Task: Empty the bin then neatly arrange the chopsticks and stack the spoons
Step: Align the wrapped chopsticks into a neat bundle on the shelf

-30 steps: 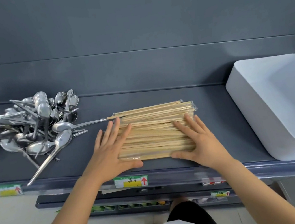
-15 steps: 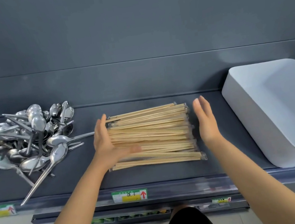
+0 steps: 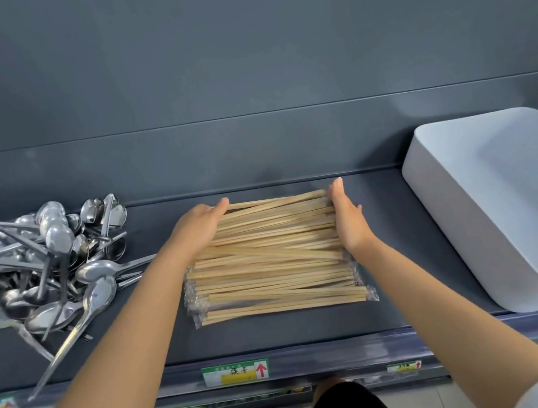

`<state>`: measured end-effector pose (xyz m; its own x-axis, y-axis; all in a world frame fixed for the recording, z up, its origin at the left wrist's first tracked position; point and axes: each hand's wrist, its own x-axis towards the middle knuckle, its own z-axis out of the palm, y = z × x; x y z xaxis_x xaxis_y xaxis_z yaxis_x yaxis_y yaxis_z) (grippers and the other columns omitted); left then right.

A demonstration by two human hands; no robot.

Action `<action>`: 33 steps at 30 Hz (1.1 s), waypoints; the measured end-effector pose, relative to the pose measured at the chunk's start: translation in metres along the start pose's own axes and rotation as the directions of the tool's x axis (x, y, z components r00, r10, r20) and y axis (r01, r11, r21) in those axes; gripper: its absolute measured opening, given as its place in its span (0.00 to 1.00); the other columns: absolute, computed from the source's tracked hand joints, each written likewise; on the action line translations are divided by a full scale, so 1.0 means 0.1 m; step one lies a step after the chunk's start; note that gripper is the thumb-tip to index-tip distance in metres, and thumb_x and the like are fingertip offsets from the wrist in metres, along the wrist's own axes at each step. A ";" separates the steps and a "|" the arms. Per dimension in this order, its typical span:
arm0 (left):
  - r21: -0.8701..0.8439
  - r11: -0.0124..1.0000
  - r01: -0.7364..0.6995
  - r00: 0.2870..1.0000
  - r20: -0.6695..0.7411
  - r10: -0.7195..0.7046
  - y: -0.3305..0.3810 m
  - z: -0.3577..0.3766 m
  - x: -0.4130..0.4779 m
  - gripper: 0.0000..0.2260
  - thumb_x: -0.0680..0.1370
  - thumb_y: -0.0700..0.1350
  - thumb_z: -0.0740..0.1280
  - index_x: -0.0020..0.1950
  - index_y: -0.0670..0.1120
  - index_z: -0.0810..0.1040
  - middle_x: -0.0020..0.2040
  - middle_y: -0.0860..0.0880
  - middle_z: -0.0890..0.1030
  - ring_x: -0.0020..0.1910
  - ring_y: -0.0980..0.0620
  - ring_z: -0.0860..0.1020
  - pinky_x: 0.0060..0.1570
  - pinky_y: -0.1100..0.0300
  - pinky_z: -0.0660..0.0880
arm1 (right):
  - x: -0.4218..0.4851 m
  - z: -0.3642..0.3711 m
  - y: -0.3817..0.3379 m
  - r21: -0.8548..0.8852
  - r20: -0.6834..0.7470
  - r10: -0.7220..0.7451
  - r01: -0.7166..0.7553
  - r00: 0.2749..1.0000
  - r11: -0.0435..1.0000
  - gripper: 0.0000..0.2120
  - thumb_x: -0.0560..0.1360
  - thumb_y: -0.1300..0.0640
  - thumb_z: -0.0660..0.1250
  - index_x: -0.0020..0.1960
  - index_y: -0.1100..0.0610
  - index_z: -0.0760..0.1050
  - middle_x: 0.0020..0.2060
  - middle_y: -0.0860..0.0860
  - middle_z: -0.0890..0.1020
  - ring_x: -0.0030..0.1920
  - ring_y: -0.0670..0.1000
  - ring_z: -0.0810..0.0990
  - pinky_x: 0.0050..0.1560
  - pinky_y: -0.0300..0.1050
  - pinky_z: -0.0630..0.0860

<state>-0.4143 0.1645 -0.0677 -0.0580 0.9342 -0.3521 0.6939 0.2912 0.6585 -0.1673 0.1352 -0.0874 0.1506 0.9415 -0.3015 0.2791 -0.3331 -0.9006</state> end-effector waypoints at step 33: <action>0.394 0.912 -0.113 0.993 0.002 0.122 0.03 0.17 0.00 0.38 0.74 0.72 0.43 0.78 0.51 0.57 0.79 0.51 0.53 0.78 0.48 0.49 0.74 0.46 0.50 | 0.17 0.04 -0.30 -0.808 0.464 -0.135 0.481 0.875 0.339 0.42 0.73 0.28 0.44 0.78 0.54 0.53 0.77 0.51 0.55 0.77 0.50 0.50 0.75 0.54 0.41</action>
<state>-0.4000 0.1617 -0.0763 0.0286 0.9623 -0.2704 0.9221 0.0790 0.3787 -0.1765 0.1614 -0.0669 -0.3461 0.8930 -0.2877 0.9338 0.2983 -0.1975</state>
